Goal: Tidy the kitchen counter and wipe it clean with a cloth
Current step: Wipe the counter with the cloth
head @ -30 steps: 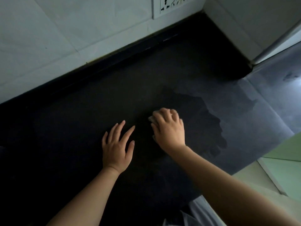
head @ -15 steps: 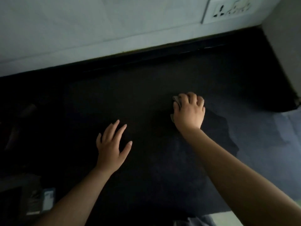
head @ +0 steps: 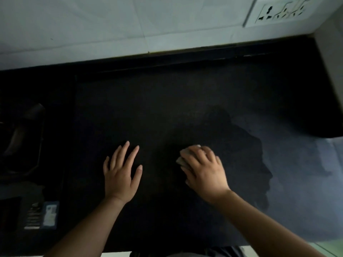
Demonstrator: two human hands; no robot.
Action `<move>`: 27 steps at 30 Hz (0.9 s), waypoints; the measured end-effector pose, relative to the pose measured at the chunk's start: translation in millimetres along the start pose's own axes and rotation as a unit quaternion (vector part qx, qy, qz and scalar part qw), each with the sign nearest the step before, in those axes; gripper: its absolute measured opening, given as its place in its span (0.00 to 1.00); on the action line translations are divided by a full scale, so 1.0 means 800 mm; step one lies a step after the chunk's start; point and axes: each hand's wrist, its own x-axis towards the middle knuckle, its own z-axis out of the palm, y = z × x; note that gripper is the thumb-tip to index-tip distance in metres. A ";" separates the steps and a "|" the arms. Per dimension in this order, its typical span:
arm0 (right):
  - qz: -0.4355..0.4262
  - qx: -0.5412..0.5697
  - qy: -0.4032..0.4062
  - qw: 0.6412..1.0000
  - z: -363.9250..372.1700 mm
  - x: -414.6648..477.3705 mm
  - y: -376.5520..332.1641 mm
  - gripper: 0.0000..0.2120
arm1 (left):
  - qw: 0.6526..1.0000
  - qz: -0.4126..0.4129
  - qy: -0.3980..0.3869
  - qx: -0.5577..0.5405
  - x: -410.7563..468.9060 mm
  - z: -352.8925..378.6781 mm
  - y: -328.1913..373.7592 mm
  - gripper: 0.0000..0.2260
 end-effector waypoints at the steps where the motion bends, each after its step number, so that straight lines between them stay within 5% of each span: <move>1: 0.031 0.001 0.012 0.999 -0.003 0.007 0.011 0.17 | 1.000 0.000 0.000 0.000 0.000 0.000 0.000 0.24; 7: 0.248 0.008 0.036 0.968 0.009 0.116 -0.014 0.19 | 1.000 -0.001 -0.006 0.013 0.002 0.002 -0.004 0.24; 14: 0.137 -0.007 0.008 0.990 0.037 0.059 -0.089 0.19 | 1.000 0.015 0.004 0.014 0.002 0.002 -0.004 0.24; 19: 0.145 -0.029 0.027 0.989 0.038 -0.044 -0.110 0.19 | 0.999 0.043 0.006 -0.009 0.001 0.001 -0.005 0.24; 27: 0.402 -0.041 0.073 0.912 0.042 -0.030 -0.106 0.19 | 0.980 0.189 -0.039 -0.054 -0.033 -0.024 -0.049 0.21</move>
